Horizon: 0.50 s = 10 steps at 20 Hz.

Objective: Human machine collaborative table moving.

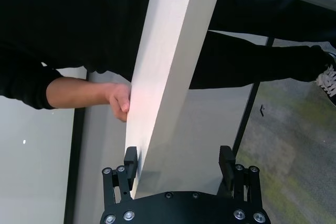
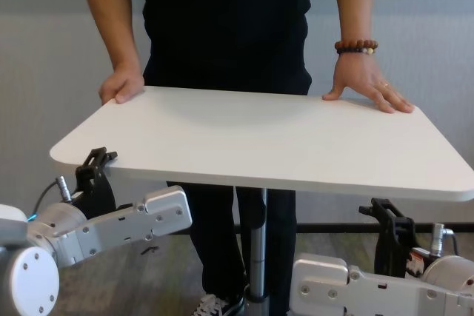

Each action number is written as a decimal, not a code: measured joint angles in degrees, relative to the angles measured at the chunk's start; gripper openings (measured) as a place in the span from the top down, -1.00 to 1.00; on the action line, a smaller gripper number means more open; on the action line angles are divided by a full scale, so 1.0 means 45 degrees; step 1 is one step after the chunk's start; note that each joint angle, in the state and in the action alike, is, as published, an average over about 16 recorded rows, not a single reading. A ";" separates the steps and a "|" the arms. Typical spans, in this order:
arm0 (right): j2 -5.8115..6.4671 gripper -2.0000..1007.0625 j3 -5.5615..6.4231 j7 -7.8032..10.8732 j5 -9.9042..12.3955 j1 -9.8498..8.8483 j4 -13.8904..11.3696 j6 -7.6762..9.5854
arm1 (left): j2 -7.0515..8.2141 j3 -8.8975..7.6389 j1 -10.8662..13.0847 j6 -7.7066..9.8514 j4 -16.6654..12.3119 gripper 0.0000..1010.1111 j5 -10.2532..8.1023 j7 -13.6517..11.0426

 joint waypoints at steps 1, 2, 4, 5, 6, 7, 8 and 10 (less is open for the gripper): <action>0.0001 -0.99 -0.0001 0.0001 0.0000 0.0000 -0.0002 -0.0001 | -0.0017 0.0003 -0.0027 -0.0010 0.0054 -0.98 0.0006 0.0000; 0.0002 -0.99 -0.0002 0.0003 0.0000 0.0000 -0.0004 -0.0002 | -0.0021 0.0004 -0.0033 -0.0018 0.0066 -0.98 0.0008 0.0000; 0.0004 -0.99 -0.0004 0.0005 -0.0001 0.0000 -0.0007 -0.0003 | -0.0016 0.0005 -0.0024 -0.0025 0.0043 -0.98 0.0010 0.0000; 0.0004 -0.99 -0.0005 0.0006 -0.0001 0.0000 -0.0009 -0.0004 | -0.0010 0.0005 -0.0013 -0.0027 0.0022 -0.98 0.0010 0.0000; 0.0005 -0.99 -0.0005 0.0007 -0.0001 0.0000 -0.0010 -0.0005 | -0.0004 0.0005 -0.0002 -0.0029 0.0002 -0.98 0.0011 0.0000; 0.0005 -0.99 -0.0006 0.0008 -0.0001 0.0000 -0.0012 -0.0005 | 0.0002 0.0005 0.0009 -0.0030 -0.0019 -0.98 0.0011 0.0000; 0.0006 -0.99 -0.0007 0.0009 -0.0001 -0.0001 -0.0013 -0.0006 | 0.0008 0.0004 0.0020 -0.0031 -0.0039 -0.98 0.0011 0.0000; 0.0008 -0.99 -0.0009 0.0010 -0.0001 -0.0001 -0.0015 -0.0008 | 0.0019 0.0003 0.0039 -0.0032 -0.0074 -0.98 0.0011 0.0000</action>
